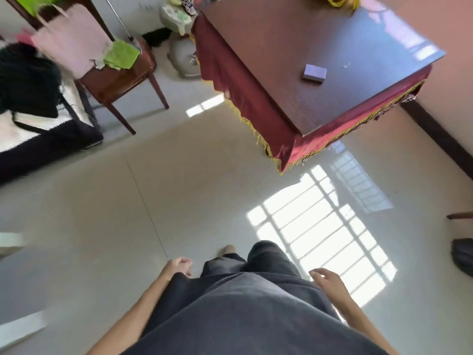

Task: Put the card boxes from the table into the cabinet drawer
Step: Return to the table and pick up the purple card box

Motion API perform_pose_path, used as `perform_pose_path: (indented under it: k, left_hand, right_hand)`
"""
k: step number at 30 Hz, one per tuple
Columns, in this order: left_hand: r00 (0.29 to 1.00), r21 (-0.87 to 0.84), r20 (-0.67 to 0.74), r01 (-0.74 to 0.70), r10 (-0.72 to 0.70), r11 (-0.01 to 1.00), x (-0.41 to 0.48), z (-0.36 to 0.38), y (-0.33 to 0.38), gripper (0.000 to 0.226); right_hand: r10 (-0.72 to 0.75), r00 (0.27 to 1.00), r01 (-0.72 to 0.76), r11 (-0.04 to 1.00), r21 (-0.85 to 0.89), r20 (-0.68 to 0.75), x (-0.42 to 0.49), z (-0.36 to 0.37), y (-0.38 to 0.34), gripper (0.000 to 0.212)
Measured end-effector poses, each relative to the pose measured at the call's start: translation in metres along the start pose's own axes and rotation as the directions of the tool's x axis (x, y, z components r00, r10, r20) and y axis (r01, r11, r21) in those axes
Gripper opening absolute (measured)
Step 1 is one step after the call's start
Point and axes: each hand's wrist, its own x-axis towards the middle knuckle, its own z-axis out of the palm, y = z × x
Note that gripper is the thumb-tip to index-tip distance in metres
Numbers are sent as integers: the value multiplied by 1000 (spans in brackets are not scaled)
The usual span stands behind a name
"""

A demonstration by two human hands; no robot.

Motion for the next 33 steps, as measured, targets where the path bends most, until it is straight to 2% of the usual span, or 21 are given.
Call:
perform_pose_path:
  k: [2,4,7,9,14,17,21,25,28,33]
  left_hand:
    - [999,-110,17,-45,47,993,18,-10,50,10]
    - [993,-163,-26,-114,111,980,24,-33,97,15]
    - [988,-147,-54,-153,146,977,44,-65,129,17]
    - [989,-157,-66,-138,129,978,58,-85,148,19]
    - [996,-111,-79,41,-50,993,86,-136,161,27]
    - [990,-80,-123,64,-73,995,101,-173,178,30]
    - [992,-17,-93,87,-88,996,117,-211,216,31]
    - [995,25,-62,85,-84,996,149,-251,283,16]
    - [997,93,-69,33,-27,995,190,-288,346,14]
    - [997,268,14,-83,82,960,257,-330,474,17]
  right_hand:
    - [17,999,-15,998,-61,27,9,4,-15,21]
    - [70,996,-67,995,-72,52,21,6,-32,19]
    - [150,986,-148,988,-39,73,52,9,-67,14]
    - [153,984,-151,988,-36,95,80,10,-100,15]
    - [78,989,-75,997,-23,128,158,1,-220,21]
    - [-1,991,-3,1000,24,137,194,-12,-303,21]
    - [-122,989,113,988,103,84,232,-27,-408,26]
    - [-157,987,150,976,160,31,259,-36,-482,26]
    - [-97,995,98,970,225,-17,269,-37,-508,27]
    - [132,986,-85,923,376,-101,263,-24,-504,25]
